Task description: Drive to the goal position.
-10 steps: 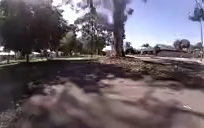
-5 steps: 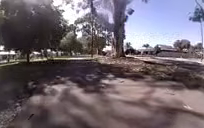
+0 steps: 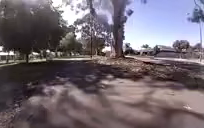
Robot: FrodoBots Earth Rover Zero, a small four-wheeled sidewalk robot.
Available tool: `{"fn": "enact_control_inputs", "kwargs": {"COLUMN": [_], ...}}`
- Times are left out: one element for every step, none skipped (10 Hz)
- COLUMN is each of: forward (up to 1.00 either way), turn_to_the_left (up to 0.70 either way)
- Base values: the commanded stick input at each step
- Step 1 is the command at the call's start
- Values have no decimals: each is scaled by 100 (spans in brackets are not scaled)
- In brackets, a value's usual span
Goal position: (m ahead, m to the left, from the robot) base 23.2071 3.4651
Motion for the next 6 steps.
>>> {"fn": "enact_control_inputs", "kwargs": {"forward": [70, 70, 70, 70, 70, 70], "turn_to_the_left": [11, 16, 33, 29, 24, 0]}}
